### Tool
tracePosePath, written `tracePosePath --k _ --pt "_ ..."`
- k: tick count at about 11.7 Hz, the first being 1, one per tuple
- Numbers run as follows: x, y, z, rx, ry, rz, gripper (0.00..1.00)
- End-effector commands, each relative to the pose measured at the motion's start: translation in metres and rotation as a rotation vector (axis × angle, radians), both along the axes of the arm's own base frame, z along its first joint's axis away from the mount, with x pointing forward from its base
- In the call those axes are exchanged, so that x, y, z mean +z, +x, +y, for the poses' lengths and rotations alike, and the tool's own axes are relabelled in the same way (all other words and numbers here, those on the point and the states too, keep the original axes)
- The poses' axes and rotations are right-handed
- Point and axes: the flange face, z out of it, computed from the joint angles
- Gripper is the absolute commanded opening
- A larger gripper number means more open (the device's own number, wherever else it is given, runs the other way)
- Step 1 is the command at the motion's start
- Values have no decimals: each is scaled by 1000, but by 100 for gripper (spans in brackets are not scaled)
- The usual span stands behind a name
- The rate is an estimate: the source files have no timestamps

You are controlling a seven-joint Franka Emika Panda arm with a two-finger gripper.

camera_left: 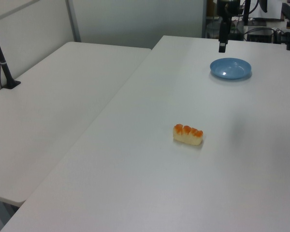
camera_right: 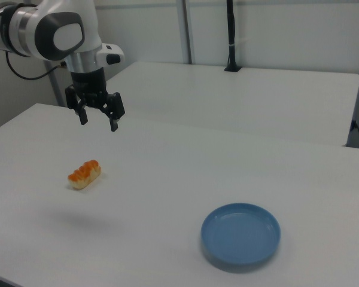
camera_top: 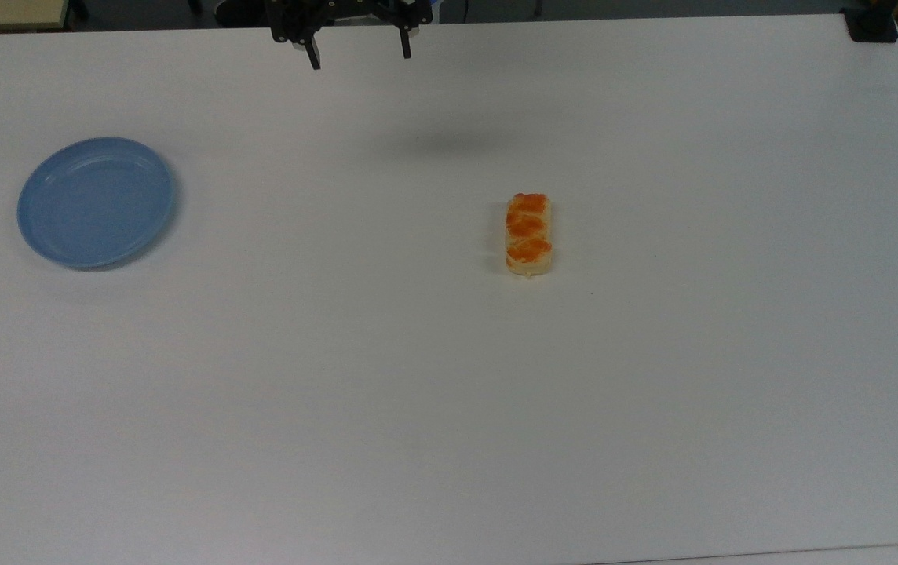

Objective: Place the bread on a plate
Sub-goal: 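Move the open gripper over the bread roll with orange topping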

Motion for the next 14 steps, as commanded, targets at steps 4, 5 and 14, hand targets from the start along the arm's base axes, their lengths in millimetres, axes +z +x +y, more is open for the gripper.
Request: tracePosePath --k 4,5,14 --pt "-23 -1 24 -131 39 -36 100" --pt "-35 -1 41 -183 42 -46 100" --pt "-118 26 139 -295 18 -10 100"
